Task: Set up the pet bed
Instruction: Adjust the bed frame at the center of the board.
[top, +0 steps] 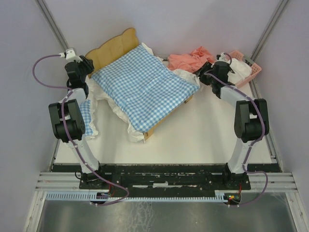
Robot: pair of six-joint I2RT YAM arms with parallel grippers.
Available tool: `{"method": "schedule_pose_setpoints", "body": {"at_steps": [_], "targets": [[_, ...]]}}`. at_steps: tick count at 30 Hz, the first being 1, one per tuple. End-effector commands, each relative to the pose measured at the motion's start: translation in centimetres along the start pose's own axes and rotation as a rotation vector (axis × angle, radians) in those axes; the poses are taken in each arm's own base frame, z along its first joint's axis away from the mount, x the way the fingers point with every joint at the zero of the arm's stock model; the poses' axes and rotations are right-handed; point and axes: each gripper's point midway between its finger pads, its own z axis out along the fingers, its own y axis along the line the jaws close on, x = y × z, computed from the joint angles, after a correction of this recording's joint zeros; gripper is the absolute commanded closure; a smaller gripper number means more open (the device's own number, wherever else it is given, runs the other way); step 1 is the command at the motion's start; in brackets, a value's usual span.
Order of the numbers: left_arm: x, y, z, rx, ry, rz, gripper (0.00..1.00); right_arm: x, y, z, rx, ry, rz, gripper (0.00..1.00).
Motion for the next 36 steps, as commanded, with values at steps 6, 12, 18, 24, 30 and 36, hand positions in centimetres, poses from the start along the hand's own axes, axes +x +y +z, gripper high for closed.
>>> {"method": "schedule_pose_setpoints", "body": {"at_steps": [6, 12, 18, 24, 30, 36], "targets": [[4.0, -8.4, 0.0, 0.297, 0.114, -0.023, 0.63, 2.8, 0.6, 4.3, -0.085, 0.137, -0.005, 0.47], [4.6, -8.5, 0.0, 0.314, 0.112, -0.03, 0.64, 8.2, 3.9, 3.8, -0.247, 0.341, -0.076, 0.51], [5.2, -9.0, -0.7, 0.365, 0.11, -0.018, 0.65, 12.2, 5.2, -1.5, -0.384, 0.434, -0.085, 0.52], [3.7, -11.6, -2.6, 0.493, 0.06, -0.078, 0.67, 15.7, 6.8, -6.1, -0.444, 0.511, -0.124, 0.52], [2.0, -12.0, -3.5, 0.475, 0.039, -0.153, 0.63, 19.3, 7.5, -7.7, -0.469, 0.593, -0.13, 0.51], [-1.1, -7.9, -3.8, 0.127, 0.033, -0.241, 0.43, 14.4, 5.8, -8.3, -0.237, 0.498, -0.208, 0.38]]}}
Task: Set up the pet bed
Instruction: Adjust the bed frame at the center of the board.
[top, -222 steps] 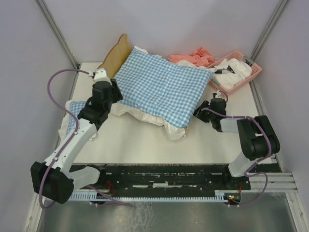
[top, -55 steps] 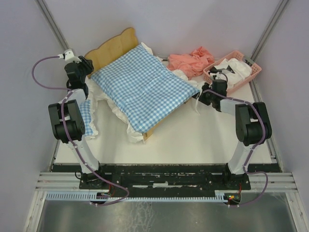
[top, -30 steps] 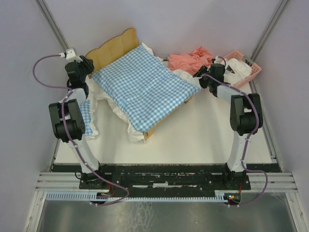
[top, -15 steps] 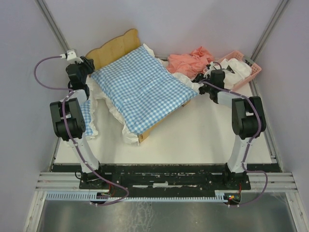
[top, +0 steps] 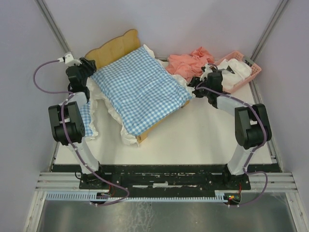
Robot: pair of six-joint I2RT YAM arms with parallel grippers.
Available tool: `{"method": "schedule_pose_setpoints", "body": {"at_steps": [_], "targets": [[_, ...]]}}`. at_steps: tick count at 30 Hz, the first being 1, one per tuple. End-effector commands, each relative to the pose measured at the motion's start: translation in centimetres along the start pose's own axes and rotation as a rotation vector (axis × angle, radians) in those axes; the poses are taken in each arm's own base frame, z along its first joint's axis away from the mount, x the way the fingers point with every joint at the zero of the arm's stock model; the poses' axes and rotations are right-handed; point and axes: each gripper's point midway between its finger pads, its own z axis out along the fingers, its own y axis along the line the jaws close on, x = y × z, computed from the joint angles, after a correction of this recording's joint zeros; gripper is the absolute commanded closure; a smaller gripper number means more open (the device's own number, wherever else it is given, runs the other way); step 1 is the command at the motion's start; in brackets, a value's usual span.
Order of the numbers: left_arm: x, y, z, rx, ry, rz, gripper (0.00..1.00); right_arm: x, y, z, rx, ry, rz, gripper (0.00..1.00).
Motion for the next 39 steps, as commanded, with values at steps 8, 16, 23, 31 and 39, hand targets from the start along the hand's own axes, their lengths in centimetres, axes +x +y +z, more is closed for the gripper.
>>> {"method": "schedule_pose_setpoints", "body": {"at_steps": [8, 16, 23, 31, 39], "targets": [[-1.0, -4.1, -8.1, -0.272, 0.272, -0.196, 0.28, -4.7, 2.2, -8.9, 0.211, 0.031, 0.041, 0.13], [3.2, -4.6, -13.9, -0.249, 0.402, -0.249, 0.27, -10.4, 6.6, -5.7, -0.021, -0.016, 0.025, 0.01], [6.5, -4.2, -15.5, -0.24, 0.468, -0.271, 0.28, -9.6, 8.5, 0.8, -0.164, 0.087, 0.031, 0.01], [8.3, -3.3, -15.4, -0.265, 0.514, -0.26, 0.29, -5.0, 8.7, 8.2, -0.241, 0.242, 0.074, 0.01], [11.1, -2.3, -15.4, -0.288, 0.583, -0.257, 0.36, -0.8, 11.9, 10.8, -0.393, 0.34, 0.122, 0.03]]}}
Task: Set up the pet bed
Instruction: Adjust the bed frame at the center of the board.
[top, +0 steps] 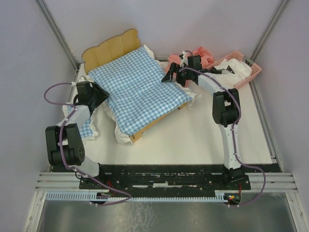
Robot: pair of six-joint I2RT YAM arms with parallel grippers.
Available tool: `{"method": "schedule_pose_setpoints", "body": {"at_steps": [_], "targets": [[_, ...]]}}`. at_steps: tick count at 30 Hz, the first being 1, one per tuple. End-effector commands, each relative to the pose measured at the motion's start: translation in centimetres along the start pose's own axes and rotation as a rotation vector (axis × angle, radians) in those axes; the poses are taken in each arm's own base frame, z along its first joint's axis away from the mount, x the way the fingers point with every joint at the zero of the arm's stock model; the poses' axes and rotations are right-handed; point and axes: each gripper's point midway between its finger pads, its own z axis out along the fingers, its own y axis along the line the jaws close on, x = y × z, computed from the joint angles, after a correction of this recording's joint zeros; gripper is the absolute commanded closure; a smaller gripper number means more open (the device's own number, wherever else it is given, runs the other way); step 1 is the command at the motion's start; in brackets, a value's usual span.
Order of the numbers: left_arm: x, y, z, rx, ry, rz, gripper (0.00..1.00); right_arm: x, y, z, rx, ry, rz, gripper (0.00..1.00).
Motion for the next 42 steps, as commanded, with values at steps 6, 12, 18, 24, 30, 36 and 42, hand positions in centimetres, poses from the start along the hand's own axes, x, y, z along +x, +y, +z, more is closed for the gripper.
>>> {"method": "schedule_pose_setpoints", "body": {"at_steps": [6, 12, 18, 24, 30, 36, 42], "targets": [[1.1, 0.3, 1.3, 0.003, 0.046, 0.017, 0.42, -1.1, 10.3, -1.1, -0.395, -0.019, -0.008, 0.33], [2.2, 0.7, 2.0, -0.004, 0.091, 0.019, 0.47, -1.6, 15.1, -4.5, -0.461, -0.079, -0.089, 0.48], [3.1, 0.0, 1.8, 0.04, 0.144, 0.022, 0.51, 0.9, 18.0, -5.0, -0.483, -0.051, -0.12, 0.52], [2.6, 0.0, 0.9, 0.027, 0.158, 0.092, 0.54, 4.0, 17.5, -4.5, -0.393, -0.052, -0.146, 0.45], [2.6, 0.4, 0.9, 0.011, 0.163, 0.128, 0.54, 0.7, 11.0, -6.9, 0.082, -0.177, -0.23, 0.16], [2.8, 1.4, 1.3, -0.021, 0.171, 0.146, 0.54, -1.0, 7.7, -7.4, 0.137, -0.189, -0.126, 0.01], [3.0, 1.5, 1.6, -0.024, 0.179, 0.145, 0.54, -0.2, 5.3, -4.4, 0.051, -0.09, -0.016, 0.02]]}}
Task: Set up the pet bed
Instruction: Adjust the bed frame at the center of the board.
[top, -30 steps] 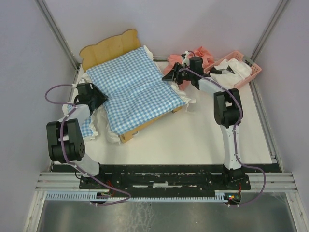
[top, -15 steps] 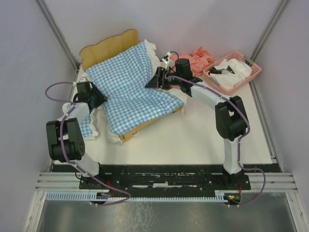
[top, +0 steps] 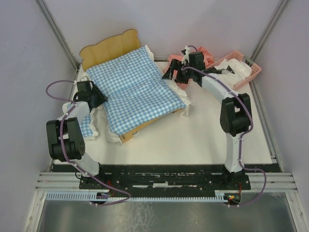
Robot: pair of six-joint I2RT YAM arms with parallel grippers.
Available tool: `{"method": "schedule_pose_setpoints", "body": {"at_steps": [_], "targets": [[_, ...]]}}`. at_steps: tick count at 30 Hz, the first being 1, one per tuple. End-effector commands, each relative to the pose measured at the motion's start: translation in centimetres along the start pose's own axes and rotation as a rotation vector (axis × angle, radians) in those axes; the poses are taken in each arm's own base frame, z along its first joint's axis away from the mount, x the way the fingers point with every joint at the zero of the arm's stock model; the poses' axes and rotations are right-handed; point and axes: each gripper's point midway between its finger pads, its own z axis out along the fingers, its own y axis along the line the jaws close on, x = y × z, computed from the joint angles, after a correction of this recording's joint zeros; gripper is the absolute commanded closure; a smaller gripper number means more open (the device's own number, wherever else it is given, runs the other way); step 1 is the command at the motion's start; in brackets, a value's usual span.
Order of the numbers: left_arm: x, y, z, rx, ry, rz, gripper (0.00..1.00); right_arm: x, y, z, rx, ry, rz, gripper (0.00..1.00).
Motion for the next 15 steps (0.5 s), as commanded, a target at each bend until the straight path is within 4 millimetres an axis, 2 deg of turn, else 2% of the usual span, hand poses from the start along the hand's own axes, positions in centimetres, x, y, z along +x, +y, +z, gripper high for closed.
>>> {"method": "schedule_pose_setpoints", "body": {"at_steps": [1, 6, 8, 12, 15], "targets": [[1.0, -0.8, 0.1, 0.034, 0.054, 0.05, 0.54, 1.0, -0.4, 1.7, -0.051, 0.052, 0.062, 0.01], [1.1, -0.8, 0.3, 0.03, 0.061, 0.054, 0.54, 2.5, -1.4, 3.3, -0.05, 0.119, 0.09, 0.0], [1.2, -0.7, 0.5, 0.029, 0.067, 0.051, 0.54, 3.3, -1.1, 4.1, -0.093, 0.159, 0.108, 0.0], [1.3, -0.7, 0.6, 0.028, 0.069, 0.049, 0.55, 5.5, 0.4, 5.5, -0.203, 0.245, 0.141, 0.01], [1.4, -0.7, 0.7, 0.029, 0.071, 0.049, 0.56, 6.4, 1.6, 6.0, -0.273, 0.268, 0.181, 0.03]]}}
